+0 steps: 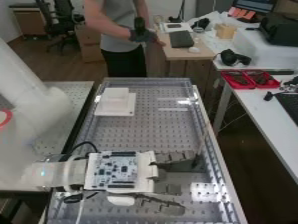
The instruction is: Grab the paper clip and place it in the clear container
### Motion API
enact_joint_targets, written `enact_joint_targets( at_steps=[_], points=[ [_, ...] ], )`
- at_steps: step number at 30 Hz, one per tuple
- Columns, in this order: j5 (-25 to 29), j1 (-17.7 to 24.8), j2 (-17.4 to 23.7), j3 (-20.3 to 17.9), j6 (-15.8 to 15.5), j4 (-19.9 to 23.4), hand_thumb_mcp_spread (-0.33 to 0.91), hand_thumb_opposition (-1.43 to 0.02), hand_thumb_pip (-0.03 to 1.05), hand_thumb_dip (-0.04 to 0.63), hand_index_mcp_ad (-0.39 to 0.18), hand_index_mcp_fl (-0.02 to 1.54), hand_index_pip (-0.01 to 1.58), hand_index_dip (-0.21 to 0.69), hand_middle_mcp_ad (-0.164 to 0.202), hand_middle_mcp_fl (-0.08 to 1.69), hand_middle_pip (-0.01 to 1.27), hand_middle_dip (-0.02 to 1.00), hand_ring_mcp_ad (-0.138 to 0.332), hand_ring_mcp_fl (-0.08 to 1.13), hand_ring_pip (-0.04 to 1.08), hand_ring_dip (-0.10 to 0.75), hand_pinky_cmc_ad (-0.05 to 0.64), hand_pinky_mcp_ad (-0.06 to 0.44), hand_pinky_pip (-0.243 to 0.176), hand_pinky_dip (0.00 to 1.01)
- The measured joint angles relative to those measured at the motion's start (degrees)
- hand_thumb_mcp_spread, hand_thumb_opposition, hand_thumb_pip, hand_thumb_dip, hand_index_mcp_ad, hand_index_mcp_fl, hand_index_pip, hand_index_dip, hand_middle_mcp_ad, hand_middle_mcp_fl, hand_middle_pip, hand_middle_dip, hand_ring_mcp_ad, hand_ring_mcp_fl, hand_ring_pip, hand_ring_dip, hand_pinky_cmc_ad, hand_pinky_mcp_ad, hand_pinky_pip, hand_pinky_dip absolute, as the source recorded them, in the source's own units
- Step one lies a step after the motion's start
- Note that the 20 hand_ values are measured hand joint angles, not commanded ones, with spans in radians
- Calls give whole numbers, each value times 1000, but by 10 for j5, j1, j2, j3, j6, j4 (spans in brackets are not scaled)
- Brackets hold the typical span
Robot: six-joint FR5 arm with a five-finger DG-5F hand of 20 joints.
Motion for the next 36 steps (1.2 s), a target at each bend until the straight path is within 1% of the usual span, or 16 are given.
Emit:
enact_joint_targets(
  at_steps=[2,3,7,9,12,16,18,22,27,30,32,36],
  points=[
    [1,1,9,-8,6,11,726,-1098,644,309,-227,375,129,-183,-44,956,702,730,19,632,98,483,456,250,66,192],
    [3,3,16,-15,12,19,721,-1100,644,309,-230,380,129,-183,-37,955,696,730,23,646,98,483,456,250,66,192],
    [7,9,42,-38,29,46,721,-1096,644,309,-227,379,129,-183,-35,960,696,731,19,644,98,476,456,264,72,192],
    [9,14,57,-51,38,60,726,-1110,644,309,-227,379,129,-183,-12,977,695,721,17,644,98,485,456,265,80,194],
    [14,29,90,-76,50,84,728,-1110,644,309,-227,379,129,-183,-10,977,695,721,21,646,98,487,457,265,82,195],
    [22,51,124,-98,56,102,728,-1112,646,309,-227,379,129,-183,-10,977,693,721,17,654,98,487,457,265,80,195],
    [30,69,145,-112,57,113,728,-1112,644,309,-229,379,129,-183,-9,981,691,717,17,661,98,487,457,265,80,195],
    [46,100,172,-129,55,125,721,-1112,646,309,-227,384,129,-183,-3,979,691,716,23,663,98,487,457,265,84,195],
    [75,155,201,-143,43,128,726,-1124,644,309,-227,384,129,-180,-2,993,693,717,23,663,101,487,457,265,80,195],
    [94,189,209,-144,32,123,726,-1126,644,309,-227,384,129,-183,-5,993,693,714,23,663,99,487,457,265,84,195],
    [106,211,211,-143,25,117,728,-1126,644,309,-227,384,129,-183,5,993,693,714,17,663,101,487,457,265,80,195],
    [137,258,209,-135,11,101,728,-1127,644,309,-227,384,129,-183,7,993,693,714,17,663,99,487,457,264,84,195]
  ],
)
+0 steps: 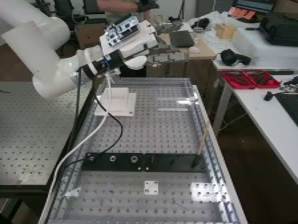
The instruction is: Grab the paper clip and place it in the clear container
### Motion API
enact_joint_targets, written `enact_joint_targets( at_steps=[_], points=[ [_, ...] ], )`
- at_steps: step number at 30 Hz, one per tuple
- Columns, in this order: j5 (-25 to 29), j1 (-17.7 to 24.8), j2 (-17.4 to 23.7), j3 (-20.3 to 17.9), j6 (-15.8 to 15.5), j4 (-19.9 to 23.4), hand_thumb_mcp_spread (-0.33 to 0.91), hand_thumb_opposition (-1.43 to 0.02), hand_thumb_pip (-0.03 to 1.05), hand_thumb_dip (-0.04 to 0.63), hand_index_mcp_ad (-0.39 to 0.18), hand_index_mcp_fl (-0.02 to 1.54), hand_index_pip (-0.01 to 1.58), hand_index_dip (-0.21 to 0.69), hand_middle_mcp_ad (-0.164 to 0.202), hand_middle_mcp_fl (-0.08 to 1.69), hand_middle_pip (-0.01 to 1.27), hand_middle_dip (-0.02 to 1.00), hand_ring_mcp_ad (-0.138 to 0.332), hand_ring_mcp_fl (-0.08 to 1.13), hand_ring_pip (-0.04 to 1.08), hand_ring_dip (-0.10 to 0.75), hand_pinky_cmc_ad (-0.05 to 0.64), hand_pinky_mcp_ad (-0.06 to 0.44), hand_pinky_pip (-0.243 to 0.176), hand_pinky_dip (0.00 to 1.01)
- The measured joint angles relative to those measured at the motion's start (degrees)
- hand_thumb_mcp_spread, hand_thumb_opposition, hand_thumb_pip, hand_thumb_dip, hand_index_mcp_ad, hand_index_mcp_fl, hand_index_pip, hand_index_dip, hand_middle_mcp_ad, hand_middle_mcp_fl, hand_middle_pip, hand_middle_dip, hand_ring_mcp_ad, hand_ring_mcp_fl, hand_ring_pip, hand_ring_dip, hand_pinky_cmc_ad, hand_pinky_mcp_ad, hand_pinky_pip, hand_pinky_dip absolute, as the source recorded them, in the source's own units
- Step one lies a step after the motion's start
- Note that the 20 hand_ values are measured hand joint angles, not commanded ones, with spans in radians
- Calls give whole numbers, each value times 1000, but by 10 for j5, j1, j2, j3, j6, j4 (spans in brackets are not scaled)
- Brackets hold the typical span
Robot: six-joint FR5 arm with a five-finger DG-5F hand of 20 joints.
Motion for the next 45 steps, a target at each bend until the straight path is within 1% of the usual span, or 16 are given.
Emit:
enact_joint_targets(
  at_steps=[3,6,8,12,21,24,27,32,39,43,45],
  points=[
    [27,32,-11,11,-7,-12,723,-1129,644,309,-225,387,126,-183,7,997,696,714,17,663,99,487,456,265,80,195],
    [50,55,-24,20,-10,-20,721,-1129,644,309,-227,384,113,-183,7,997,693,717,17,663,101,487,456,271,80,195],
    [74,75,-40,30,-11,-25,721,-1129,644,309,-227,384,117,-183,7,997,693,717,17,660,101,487,457,276,80,195],
    [108,100,-66,44,-9,-31,721,-1126,646,309,-227,384,113,-183,7,997,693,717,17,663,101,487,457,276,80,195],
    [180,135,-119,71,1,-52,721,-1126,646,309,-225,384,113,-183,7,997,693,717,17,663,101,487,457,276,80,195],
    [197,143,-132,78,-2,-59,721,-1126,646,309,-225,384,113,-183,7,997,693,717,17,660,101,487,457,276,80,195],
    [210,149,-144,86,-5,-69,721,-1126,646,309,-225,384,113,-183,7,997,693,717,17,660,99,487,457,276,80,195],
    [217,153,-159,98,-13,-86,721,-1126,646,309,-225,384,113,-183,7,997,693,717,17,663,101,487,457,276,80,195],
    [211,156,-179,120,-22,-120,724,-1133,646,309,-225,384,117,-183,7,997,693,717,17,660,99,487,457,276,80,195],
    [206,157,-184,128,-23,-132,726,-1134,646,309,-225,384,131,-183,7,998,696,717,17,663,101,487,457,276,80,195],
    [200,157,-186,135,-21,-149,723,-1140,646,309,-227,354,131,-183,7,984,682,717,21,649,98,487,457,276,80,195]
  ],
)
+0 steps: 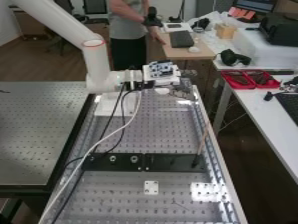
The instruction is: Grab the paper clip and place it in the clear container
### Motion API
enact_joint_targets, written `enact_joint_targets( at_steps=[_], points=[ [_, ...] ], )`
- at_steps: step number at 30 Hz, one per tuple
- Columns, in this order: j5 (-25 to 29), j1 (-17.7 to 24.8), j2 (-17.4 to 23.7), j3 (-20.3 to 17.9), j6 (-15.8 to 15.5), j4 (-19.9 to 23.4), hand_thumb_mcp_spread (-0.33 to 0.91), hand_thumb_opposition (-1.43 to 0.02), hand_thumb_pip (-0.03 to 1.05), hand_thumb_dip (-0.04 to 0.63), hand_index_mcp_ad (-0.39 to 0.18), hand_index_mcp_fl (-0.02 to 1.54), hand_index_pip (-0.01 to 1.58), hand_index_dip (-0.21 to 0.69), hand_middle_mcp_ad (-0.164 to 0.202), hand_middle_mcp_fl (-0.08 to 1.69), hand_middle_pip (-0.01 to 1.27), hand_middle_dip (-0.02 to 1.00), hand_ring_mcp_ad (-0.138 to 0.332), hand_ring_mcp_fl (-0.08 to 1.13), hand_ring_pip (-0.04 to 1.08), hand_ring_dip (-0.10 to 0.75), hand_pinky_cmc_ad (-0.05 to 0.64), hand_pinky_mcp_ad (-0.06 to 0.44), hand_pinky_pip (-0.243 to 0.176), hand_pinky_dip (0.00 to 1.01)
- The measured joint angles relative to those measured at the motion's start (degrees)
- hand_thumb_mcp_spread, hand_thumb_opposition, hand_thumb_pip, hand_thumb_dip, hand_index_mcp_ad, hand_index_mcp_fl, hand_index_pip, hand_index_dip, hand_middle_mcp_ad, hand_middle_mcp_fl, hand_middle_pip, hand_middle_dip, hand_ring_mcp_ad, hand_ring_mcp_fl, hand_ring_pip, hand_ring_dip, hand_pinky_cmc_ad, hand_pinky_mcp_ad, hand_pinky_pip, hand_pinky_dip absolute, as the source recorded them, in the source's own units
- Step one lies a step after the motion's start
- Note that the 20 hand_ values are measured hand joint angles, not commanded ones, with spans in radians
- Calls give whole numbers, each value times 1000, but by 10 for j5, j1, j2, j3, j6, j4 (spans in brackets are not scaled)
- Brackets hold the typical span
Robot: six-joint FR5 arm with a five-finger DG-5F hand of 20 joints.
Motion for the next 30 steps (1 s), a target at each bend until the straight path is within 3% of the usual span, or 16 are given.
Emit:
enact_joint_targets(
  at_steps=[3,5,7,11,13,18,26,29,30],
  points=[
    [-10,-2,-3,15,3,-37,654,-1052,648,312,-225,234,178,-183,3,922,599,707,19,517,98,483,457,276,80,195],
    [-17,-3,-4,25,4,-59,581,-990,670,309,-225,155,215,-183,7,724,501,665,23,398,101,480,452,276,80,195],
    [-20,-5,-4,28,6,-64,552,-939,733,312,-225,122,227,-183,7,581,457,630,24,314,136,456,445,276,56,215],
    [-26,-8,5,25,7,-68,471,-850,747,309,-227,49,260,-180,7,412,405,588,38,152,202,422,403,274,17,278],
    [-27,-10,14,19,7,-67,463,-836,798,312,-227,37,260,-178,7,384,405,571,38,133,202,401,386,274,0,311],
    [-28,-17,58,-4,6,-68,428,-803,805,312,-227,23,276,-190,10,379,387,548,38,82,246,358,384,276,-56,396],
    [-32,-40,147,-41,-11,-83,311,-775,742,309,-171,23,176,-188,30,316,227,538,87,40,278,332,370,272,-89,503],
    [-35,-55,182,-51,-19,-94,290,-759,731,300,-164,24,148,-188,24,316,195,538,82,40,281,330,370,281,-91,522],
    [-37,-63,197,-54,-22,-100,272,-761,724,300,-162,26,134,-188,38,316,185,538,87,38,262,330,374,278,-91,531]
  ],
)
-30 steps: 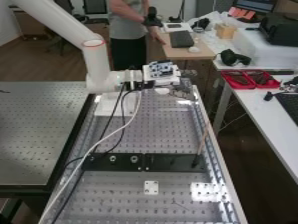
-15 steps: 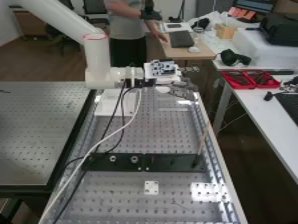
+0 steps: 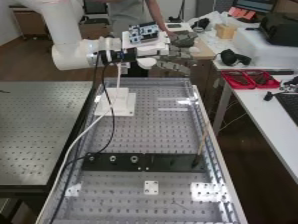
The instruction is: Grab the paper clip and place it in the clear container
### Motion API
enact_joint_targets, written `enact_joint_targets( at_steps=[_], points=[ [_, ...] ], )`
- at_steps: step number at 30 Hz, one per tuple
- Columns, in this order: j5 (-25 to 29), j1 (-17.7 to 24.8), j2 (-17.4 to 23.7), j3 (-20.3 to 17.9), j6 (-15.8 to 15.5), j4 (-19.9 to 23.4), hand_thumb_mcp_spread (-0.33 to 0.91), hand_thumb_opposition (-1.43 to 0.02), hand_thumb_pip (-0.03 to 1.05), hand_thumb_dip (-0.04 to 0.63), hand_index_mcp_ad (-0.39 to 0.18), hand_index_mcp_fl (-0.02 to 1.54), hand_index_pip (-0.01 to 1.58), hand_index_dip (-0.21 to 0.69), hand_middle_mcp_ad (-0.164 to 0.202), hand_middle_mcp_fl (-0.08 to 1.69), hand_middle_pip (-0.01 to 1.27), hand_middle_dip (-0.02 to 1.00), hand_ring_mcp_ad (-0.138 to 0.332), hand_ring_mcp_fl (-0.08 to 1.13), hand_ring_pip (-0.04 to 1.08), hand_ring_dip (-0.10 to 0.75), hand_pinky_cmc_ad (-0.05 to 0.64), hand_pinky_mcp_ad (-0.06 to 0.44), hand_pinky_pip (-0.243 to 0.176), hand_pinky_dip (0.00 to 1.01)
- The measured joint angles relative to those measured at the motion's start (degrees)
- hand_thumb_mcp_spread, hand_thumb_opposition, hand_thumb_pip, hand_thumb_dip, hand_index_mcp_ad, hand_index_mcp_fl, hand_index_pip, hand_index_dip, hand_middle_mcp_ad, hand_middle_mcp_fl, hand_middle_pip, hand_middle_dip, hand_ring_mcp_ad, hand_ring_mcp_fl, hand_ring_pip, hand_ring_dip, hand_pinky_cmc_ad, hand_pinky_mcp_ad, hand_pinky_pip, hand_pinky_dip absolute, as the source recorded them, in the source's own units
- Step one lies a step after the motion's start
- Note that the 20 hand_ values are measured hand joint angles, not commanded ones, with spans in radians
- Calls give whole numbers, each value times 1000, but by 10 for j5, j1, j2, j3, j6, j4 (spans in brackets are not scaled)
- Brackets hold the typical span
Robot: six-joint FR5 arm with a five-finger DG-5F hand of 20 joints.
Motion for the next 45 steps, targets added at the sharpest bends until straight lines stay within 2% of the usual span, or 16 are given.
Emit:
enact_joint_targets(
  at_steps=[2,4,9,14,19,23,26,31,45],
  points=[
    [-3,-13,21,-3,-5,-11,271,-744,696,286,-164,54,136,-182,44,321,175,538,101,38,246,326,375,276,-91,536],
    [-5,-27,42,-5,-15,-23,272,-742,668,267,-164,72,134,-175,40,321,157,534,99,37,244,319,375,298,-94,538],
    [-8,-67,103,-10,-61,-59,253,-742,646,253,-164,152,126,-133,44,321,140,534,101,45,195,316,375,298,-96,538],
    [-8,-97,133,-7,-90,-103,255,-747,593,236,-164,206,113,-108,44,321,126,518,105,47,161,314,375,297,-93,538],
    [-13,-106,134,10,-108,-138,255,-747,590,220,-164,218,105,-93,40,213,119,504,108,37,122,298,375,300,-96,538],
    [-18,-110,132,25,-128,-161,230,-730,562,195,-162,220,101,-93,44,215,119,447,105,12,101,255,375,300,-96,531],
    [-20,-113,131,33,-136,-173,227,-730,548,188,-164,216,101,-93,40,145,115,393,108,0,99,229,375,297,-96,513],
    [-23,-116,131,34,-141,-175,216,-709,546,161,-162,188,101,-93,44,148,115,379,113,0,89,211,377,298,-96,497],
    [-31,-122,127,37,-147,-182,215,-712,534,147,-164,173,99,-75,40,148,119,349,113,0,98,187,377,298,-96,468]
  ],
)
